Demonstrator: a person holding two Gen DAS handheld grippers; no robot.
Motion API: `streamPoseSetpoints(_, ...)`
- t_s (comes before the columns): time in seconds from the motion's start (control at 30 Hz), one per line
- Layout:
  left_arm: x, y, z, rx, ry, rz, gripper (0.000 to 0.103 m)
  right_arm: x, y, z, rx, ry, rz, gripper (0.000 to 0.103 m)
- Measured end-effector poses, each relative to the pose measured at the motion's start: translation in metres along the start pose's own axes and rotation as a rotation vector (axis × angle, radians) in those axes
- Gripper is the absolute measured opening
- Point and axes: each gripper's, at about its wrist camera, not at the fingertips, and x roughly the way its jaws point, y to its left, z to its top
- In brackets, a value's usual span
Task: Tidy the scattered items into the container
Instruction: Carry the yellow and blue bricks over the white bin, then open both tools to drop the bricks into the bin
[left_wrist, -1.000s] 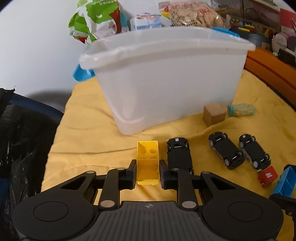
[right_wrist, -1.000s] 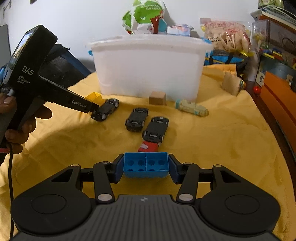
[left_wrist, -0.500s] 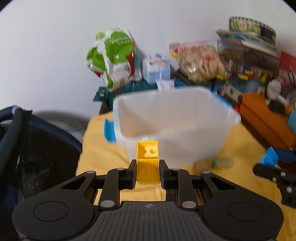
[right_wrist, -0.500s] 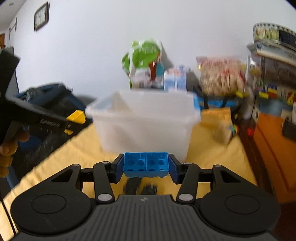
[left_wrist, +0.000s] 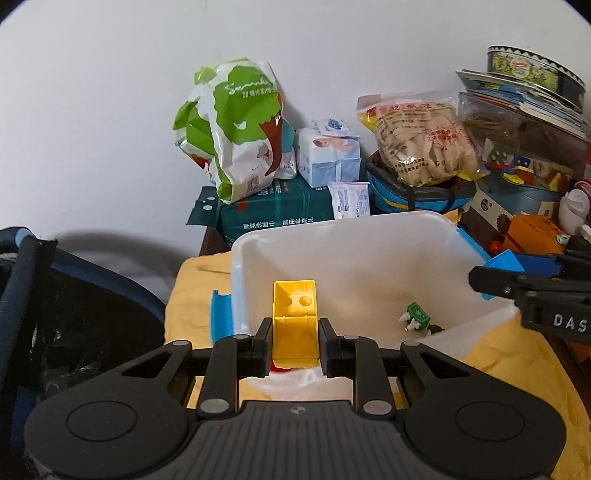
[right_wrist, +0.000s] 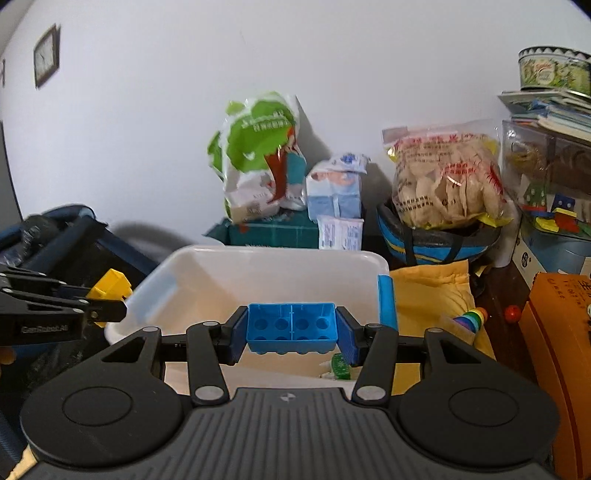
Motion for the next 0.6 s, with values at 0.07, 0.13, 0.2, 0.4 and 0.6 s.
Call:
streamPoseSetpoints(0.07,0.008,-0.001,0.004,-0.006,0.01,-0.007,0.027,0.008,0.0,0.003,-0.021,0.015,-0.005,0.053)
streamPoseSetpoints(0.13,0.017,-0.002,0.007,-0.005,0.026,-0.009,0.028,0.017,-0.002,0.006,-0.026,0.035,-0.009,0.053)
streamPoseSetpoints(0.2,0.029,-0.001,0.01,-0.017,0.069,-0.018,0.042,0.027,-0.004,0.011,-0.029,0.061,-0.006,0.054)
streamPoseSetpoints(0.4,0.048,0.002,0.008,-0.038,0.123,-0.02,0.061,0.036,-0.006,0.016,-0.052,0.068,-0.014,0.087)
streamPoseSetpoints(0.6,0.042,-0.001,-0.002,-0.01,0.106,-0.031,0.061,0.026,-0.007,0.01,-0.058,0.043,0.009,0.087)
